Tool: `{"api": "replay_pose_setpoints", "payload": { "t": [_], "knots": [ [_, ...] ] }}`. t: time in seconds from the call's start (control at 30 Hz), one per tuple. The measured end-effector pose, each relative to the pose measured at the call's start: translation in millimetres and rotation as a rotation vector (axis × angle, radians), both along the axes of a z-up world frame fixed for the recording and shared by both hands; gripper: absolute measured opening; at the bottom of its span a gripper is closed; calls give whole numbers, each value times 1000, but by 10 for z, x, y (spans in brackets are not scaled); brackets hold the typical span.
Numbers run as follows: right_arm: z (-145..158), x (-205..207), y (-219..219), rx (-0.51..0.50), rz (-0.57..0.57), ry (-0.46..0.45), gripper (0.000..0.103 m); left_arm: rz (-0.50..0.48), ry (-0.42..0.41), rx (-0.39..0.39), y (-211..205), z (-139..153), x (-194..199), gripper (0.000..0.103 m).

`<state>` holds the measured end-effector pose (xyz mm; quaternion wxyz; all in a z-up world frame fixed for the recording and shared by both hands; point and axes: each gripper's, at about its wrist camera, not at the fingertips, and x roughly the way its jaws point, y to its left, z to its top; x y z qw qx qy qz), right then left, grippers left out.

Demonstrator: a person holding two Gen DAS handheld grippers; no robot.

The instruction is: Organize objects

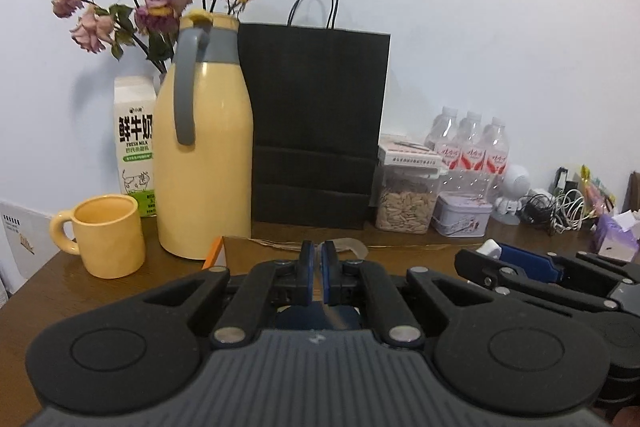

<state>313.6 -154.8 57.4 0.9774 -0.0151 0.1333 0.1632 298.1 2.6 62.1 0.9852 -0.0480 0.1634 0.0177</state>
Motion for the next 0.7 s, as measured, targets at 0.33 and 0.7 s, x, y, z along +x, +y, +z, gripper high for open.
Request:
{"api": "replay_pose_setpoints", "payload": {
  "t": [0.33, 0.7],
  "knots": [
    [-115, 182, -96, -24, -72, 66, 89, 51, -5, 45, 76, -75, 72, 103],
    [-98, 185, -239, 5, -101, 103, 103, 68, 28, 56, 83, -52, 77, 103]
  ]
}}
